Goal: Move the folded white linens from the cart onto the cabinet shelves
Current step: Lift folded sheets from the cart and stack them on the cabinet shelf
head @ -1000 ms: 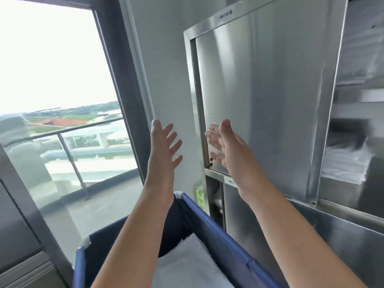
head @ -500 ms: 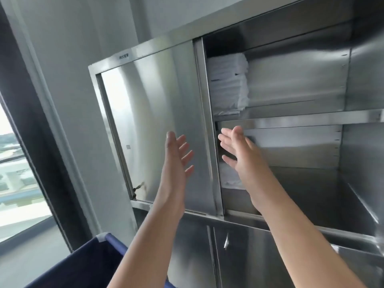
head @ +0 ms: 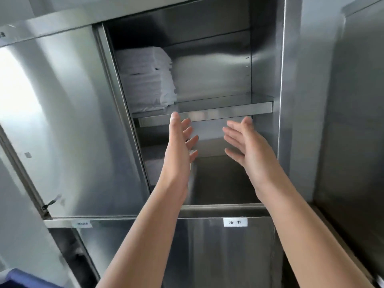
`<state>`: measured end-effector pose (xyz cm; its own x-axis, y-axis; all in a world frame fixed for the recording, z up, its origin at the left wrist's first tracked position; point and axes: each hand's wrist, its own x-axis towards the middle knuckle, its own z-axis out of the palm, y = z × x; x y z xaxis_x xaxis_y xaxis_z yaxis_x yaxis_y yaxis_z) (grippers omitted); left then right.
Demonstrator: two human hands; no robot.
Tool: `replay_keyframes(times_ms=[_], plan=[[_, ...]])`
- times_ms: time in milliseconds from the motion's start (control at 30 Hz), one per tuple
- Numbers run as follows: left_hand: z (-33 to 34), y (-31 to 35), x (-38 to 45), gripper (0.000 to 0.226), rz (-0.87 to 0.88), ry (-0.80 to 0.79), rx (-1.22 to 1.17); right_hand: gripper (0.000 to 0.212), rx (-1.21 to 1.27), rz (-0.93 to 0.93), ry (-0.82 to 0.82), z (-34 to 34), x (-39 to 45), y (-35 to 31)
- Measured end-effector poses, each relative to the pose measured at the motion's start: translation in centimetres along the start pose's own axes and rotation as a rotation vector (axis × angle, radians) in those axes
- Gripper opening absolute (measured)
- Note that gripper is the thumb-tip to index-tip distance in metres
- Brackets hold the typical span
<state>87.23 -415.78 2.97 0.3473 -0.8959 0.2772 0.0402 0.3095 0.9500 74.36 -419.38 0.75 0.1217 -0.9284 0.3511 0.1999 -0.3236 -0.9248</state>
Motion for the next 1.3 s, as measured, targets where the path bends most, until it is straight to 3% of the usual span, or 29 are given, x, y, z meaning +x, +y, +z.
replay_keyframes(times_ms=[600, 733, 833, 1300], plan=[[10.4, -1.4, 3.9, 0.063, -0.03, -0.554, -0.195, 0.059, -0.215, -0.115, 0.507, -8.0, -1.6, -2.7], [12.2, -2.0, 4.2, 0.062, -0.029, -0.675, -0.234, 0.079, -0.27, -0.138, 0.595, -8.7, -2.5, -2.8], [13.9, -2.7, 3.8, 0.063, -0.043, -0.76, -0.257, 0.079, -0.291, -0.149, 0.65, -9.6, -3.3, -2.5], [19.1, -0.6, 0.2, 0.061, -0.038, -0.877, -0.301, 0.073, -0.313, -0.202, 0.73, -14.0, -6.5, -5.7]])
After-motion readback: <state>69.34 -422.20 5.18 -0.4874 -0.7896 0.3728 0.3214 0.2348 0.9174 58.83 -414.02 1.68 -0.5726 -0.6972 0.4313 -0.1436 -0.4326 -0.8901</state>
